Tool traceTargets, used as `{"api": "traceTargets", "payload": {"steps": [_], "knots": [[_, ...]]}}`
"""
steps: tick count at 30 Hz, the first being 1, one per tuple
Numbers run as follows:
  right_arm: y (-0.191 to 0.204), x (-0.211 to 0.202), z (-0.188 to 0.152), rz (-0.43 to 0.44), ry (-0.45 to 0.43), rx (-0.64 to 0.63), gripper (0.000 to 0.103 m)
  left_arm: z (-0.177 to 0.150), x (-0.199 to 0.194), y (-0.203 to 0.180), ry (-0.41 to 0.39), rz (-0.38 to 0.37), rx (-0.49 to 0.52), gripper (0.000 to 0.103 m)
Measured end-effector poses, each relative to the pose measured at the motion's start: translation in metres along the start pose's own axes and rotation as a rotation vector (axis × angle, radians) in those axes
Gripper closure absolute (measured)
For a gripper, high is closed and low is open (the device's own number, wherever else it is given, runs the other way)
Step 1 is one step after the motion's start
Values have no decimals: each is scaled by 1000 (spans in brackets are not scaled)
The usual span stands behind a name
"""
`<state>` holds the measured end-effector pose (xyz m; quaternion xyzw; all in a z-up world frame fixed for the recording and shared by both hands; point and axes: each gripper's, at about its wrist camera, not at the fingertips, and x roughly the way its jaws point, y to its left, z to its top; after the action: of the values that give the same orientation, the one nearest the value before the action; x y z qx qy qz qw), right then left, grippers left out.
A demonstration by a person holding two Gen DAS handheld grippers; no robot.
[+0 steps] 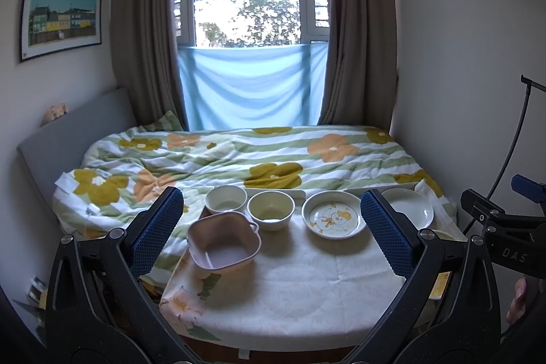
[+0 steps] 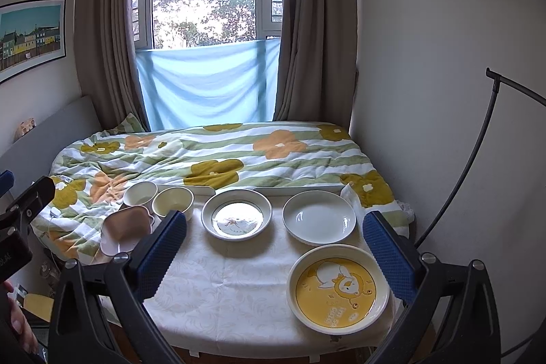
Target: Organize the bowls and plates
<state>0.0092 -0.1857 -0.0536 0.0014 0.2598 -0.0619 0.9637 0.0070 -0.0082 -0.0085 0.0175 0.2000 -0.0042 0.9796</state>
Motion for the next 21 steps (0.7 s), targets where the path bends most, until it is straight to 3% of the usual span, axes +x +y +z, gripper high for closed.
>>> {"api": "traceTargets", "payload": {"steps": [21], "knots": [[2, -1, -1, 0, 1, 3, 0, 2, -1, -1, -4, -3, -2, 0]]}}
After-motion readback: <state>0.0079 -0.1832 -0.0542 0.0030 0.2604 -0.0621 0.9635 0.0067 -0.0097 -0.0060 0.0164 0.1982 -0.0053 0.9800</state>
